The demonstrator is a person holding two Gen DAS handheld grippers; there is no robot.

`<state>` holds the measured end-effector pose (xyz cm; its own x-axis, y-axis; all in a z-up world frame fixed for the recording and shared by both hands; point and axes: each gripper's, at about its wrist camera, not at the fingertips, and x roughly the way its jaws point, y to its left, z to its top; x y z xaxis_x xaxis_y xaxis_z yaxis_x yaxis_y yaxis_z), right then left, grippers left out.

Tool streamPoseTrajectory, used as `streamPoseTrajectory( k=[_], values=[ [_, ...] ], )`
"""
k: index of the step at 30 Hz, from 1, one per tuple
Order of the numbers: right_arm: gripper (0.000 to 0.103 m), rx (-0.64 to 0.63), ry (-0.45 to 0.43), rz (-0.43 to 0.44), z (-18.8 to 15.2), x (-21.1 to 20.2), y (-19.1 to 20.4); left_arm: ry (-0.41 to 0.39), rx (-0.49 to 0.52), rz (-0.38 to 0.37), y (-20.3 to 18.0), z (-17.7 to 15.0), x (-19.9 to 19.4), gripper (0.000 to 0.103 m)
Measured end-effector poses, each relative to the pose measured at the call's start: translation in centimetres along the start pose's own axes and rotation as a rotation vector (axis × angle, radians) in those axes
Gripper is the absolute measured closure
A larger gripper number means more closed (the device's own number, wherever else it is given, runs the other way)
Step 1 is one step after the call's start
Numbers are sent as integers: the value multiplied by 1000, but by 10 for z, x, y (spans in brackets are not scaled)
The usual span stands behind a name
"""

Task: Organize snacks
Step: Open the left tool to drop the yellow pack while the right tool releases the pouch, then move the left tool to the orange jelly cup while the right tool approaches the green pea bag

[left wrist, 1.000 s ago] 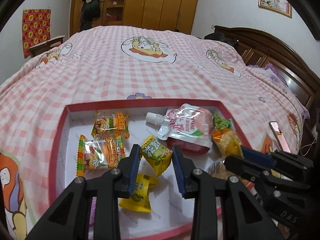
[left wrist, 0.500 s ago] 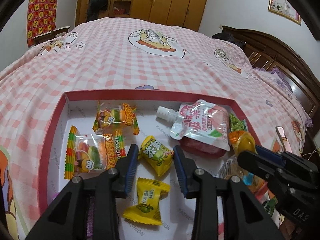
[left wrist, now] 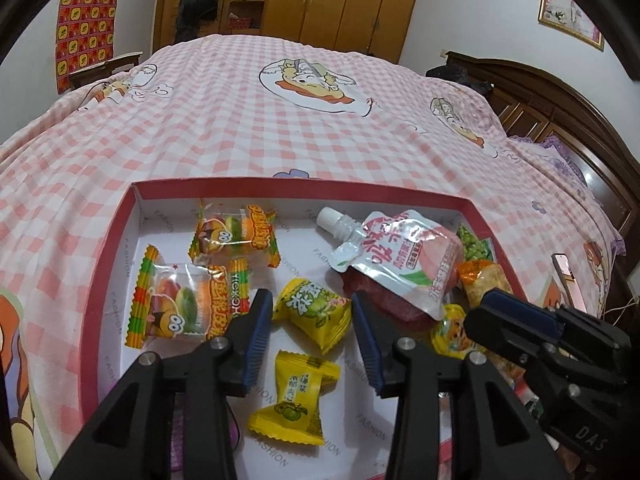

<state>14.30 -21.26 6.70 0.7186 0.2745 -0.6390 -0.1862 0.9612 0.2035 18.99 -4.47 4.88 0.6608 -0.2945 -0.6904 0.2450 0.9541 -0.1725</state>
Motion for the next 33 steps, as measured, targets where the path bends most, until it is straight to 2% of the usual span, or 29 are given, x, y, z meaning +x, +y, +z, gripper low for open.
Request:
streamPoseTrajectory(
  k=[3, 6, 13, 24, 33],
  values=[
    [71, -1, -13, 13, 1, -4, 1, -9, -7, 0, 0, 0, -4, 60],
    [68, -2, -18, 29, 1, -6, 2, -12, -9, -2, -1, 0, -8, 58],
    [55, -12, -19, 29, -1, -7, 5, -23, 15, 8, -8, -1, -22, 49],
    [54, -7, -22, 72, -4, -21, 7, -32, 20, 16, -17, -7, -50, 46],
    [53, -17, -6, 93, -17, -41, 6, -45, 10, 33, -28, -25, -78, 46]
  ],
)
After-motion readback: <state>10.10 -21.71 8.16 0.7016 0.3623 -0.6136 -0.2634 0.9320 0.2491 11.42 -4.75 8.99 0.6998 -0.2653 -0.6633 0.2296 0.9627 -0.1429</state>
